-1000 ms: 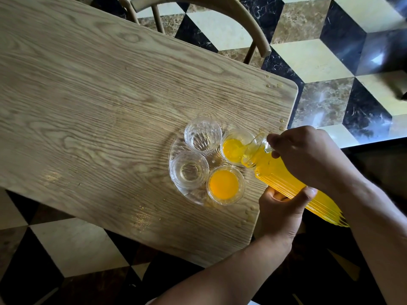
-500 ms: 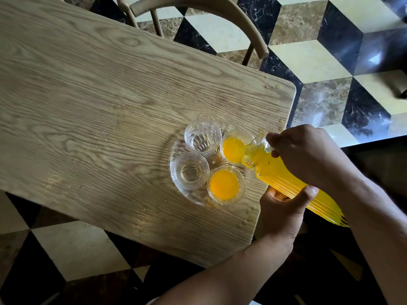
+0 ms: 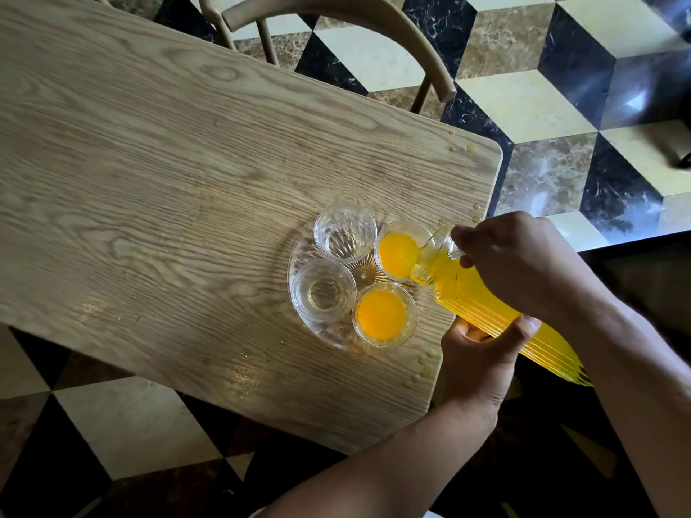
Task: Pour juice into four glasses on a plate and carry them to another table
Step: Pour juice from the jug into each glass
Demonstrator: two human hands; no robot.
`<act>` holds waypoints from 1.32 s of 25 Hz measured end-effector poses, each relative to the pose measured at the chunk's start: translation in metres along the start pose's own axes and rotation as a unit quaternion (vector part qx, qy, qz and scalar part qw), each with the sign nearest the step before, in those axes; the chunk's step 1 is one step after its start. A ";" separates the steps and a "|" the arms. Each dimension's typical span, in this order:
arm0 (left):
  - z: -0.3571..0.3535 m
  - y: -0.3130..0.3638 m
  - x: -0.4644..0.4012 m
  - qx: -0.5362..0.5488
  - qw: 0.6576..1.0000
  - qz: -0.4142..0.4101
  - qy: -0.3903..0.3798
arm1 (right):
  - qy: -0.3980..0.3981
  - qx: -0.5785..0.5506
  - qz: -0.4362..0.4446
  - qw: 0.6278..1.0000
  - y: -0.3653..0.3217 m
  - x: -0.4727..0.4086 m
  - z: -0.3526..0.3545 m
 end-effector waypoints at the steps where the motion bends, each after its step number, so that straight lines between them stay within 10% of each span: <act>1: -0.001 0.001 0.000 0.001 1.000 -0.001 -0.002 | 0.000 0.002 0.001 1.000 0.000 0.000 0.000; 33: 0.006 0.044 0.010 -0.024 0.996 -0.067 0.048 | 0.047 -0.096 0.110 0.988 -0.029 0.025 0.020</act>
Point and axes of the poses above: each hand's wrist, its own x-axis away from the middle knuckle, its own z-axis out of the back of the hand, y = z × x, the point moved 6 cm from there along -x, towards the middle knuckle, and after that the axes turned 15 degrees about -y, right-handed, at the moved point
